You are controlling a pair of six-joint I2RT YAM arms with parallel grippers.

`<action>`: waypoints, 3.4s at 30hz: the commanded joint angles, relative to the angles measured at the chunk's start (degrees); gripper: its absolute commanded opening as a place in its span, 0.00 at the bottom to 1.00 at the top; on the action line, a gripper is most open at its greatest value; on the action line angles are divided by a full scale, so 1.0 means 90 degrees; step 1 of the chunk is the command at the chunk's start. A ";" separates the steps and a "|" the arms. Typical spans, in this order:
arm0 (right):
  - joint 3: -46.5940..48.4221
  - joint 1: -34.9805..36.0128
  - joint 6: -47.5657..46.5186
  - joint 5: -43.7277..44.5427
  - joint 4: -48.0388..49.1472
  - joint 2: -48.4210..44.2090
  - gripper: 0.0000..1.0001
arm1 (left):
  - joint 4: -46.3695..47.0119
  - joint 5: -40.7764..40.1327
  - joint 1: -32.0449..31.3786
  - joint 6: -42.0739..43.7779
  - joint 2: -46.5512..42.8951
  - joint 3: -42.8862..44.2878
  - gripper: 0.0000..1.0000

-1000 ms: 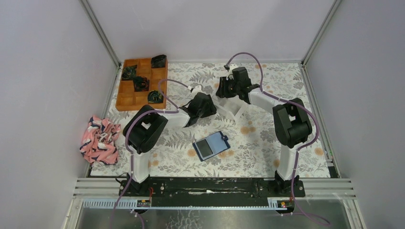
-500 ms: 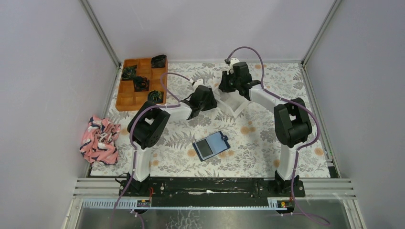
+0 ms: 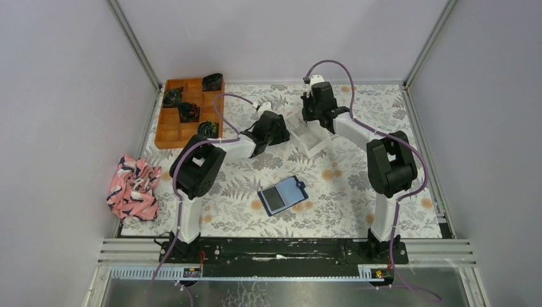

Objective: Put the credit cards into the card holder
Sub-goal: Pick up the credit card from the storage box.

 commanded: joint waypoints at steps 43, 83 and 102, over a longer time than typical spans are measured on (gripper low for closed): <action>-0.3077 0.0882 0.1230 -0.3014 -0.1311 -0.4731 0.00 | 0.3972 0.4579 -0.0286 0.1653 -0.4209 -0.4395 0.73; -0.3065 0.0632 0.1245 -0.3447 -0.1117 -0.4074 0.08 | 0.6704 0.6807 0.0140 -0.0073 -0.2599 -0.4563 0.00; -0.3968 0.0744 0.1318 -0.1020 -0.0867 -0.4723 0.53 | 0.4031 0.0238 -0.1884 -0.1673 -0.4479 -0.6327 0.00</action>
